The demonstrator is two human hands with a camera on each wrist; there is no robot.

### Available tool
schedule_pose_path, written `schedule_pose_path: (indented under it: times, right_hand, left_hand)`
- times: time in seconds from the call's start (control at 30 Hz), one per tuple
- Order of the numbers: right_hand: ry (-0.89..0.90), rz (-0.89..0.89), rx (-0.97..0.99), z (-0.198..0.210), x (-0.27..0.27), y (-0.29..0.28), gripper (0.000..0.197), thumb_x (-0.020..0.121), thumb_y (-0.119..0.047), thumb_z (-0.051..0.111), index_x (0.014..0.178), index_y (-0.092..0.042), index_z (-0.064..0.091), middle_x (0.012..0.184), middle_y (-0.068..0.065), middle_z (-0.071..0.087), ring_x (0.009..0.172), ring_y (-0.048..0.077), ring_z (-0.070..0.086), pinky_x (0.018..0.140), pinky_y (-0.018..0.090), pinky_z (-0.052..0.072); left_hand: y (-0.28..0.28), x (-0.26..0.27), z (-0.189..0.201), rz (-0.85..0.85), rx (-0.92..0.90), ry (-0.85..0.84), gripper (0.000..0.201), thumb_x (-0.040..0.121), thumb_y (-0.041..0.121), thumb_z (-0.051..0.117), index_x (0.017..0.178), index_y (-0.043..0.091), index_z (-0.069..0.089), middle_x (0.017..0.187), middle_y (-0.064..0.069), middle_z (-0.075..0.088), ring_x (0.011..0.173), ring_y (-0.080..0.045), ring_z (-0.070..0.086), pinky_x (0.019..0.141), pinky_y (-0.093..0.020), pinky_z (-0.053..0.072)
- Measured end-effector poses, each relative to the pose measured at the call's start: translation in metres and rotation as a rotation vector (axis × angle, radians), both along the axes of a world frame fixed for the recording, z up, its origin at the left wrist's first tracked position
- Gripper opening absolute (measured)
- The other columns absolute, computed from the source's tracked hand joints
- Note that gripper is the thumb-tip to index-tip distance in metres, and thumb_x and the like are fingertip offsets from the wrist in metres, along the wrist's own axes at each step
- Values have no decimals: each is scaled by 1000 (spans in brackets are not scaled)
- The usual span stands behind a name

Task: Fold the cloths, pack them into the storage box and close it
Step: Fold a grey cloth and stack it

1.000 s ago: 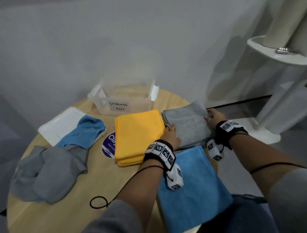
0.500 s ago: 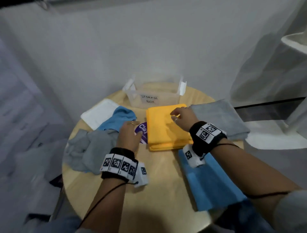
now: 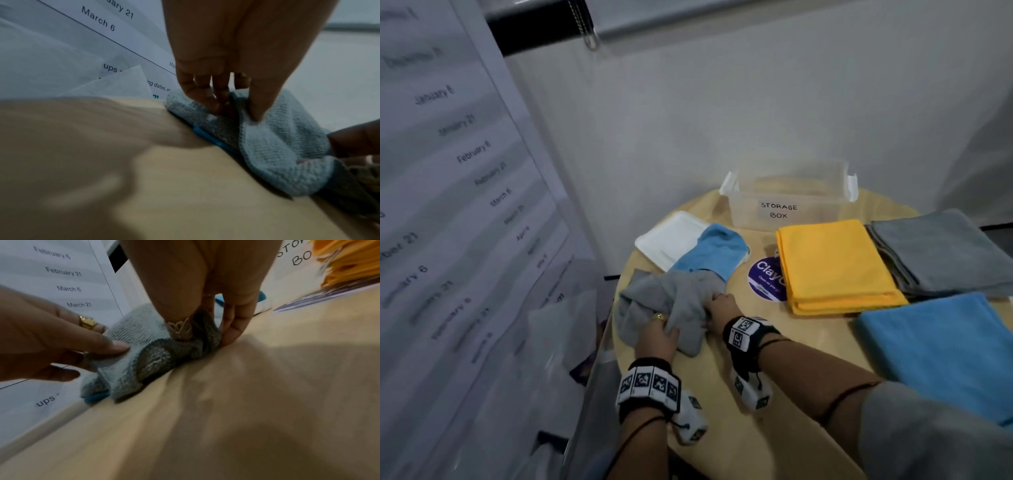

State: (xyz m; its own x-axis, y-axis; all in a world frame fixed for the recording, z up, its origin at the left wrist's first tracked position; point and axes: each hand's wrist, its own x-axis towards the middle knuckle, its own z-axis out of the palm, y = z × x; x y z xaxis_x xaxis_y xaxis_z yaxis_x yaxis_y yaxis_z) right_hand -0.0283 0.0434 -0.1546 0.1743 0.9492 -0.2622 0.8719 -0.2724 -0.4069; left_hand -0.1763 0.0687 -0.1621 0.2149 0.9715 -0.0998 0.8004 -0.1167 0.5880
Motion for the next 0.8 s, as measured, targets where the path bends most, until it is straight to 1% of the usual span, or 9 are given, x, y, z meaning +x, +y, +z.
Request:
schedule_pose_path:
  times: [0.1,0.2,0.27,0.37,0.43,0.5,0.6,0.7,0.8]
  right_hand:
    - [128,-84,52,7,8,-9,34,90,-28,58,114,-5,57,117,17,57,108,30,53,87,31,38]
    - [363,-196,243,30,16,-25,13,89,-12,56,95,-4,64,90,11,59,90,27,57,71,24,36]
    - [486,-176,426,57,21,-36,19,88,0,49,96,-3,66,91,7,62,90,23,58,73,21,39]
    - [611,-138,632,111,28,-58,27,90,8,43,100,-5,65,97,0,58,84,6,54,69,4,40]
    - [640,-128,778,146,38,-77,27,90,8,44,101,-8,63,99,-1,58,87,6,53,70,4,39]
    - [596,-104,880,173,47,-98,23,92,4,45,102,-8,62,97,-5,59,88,1,52,75,3,37]
    - [522,-27,868,192,56,-133,21,90,-3,56,109,-10,60,104,-1,57,97,5,51,81,-1,35]
    - [474,13,774,191,67,-167,53,70,-4,79,117,-11,55,113,2,53,104,4,46,88,2,35]
    - [303,-85,830,186,78,-191,37,69,-1,77,101,-12,62,100,4,56,97,18,53,78,4,36]
  left_hand:
    - [-8,0,14,66,12,-273,15,86,20,62,82,6,57,81,-10,63,84,-31,61,73,-38,51]
    - [-16,3,45,123,66,-510,7,87,14,62,90,9,59,91,-12,66,89,-26,61,79,-40,51]
    - [-20,4,72,149,102,-592,13,89,12,59,99,5,58,97,-15,65,92,-26,60,77,-34,48]
    - [-37,-1,122,106,164,-830,15,88,16,61,101,12,56,98,-8,64,95,-22,61,77,-28,47]
    - [-55,-5,154,85,232,-993,23,86,21,66,104,20,53,100,-2,66,97,-17,63,85,-32,51]
    - [-74,-6,180,32,269,-1104,38,88,12,63,116,29,44,105,0,65,97,-8,64,89,-26,51]
    - [-104,-2,203,-73,371,-1040,42,93,7,54,122,35,46,116,6,60,95,4,62,83,-9,46]
    - [-123,-4,205,-163,291,-881,41,93,-2,43,120,25,58,114,11,60,100,0,59,88,-10,46]
    - [-140,-7,202,-290,400,-662,57,81,-14,45,127,19,58,117,14,58,94,11,54,91,-8,41]
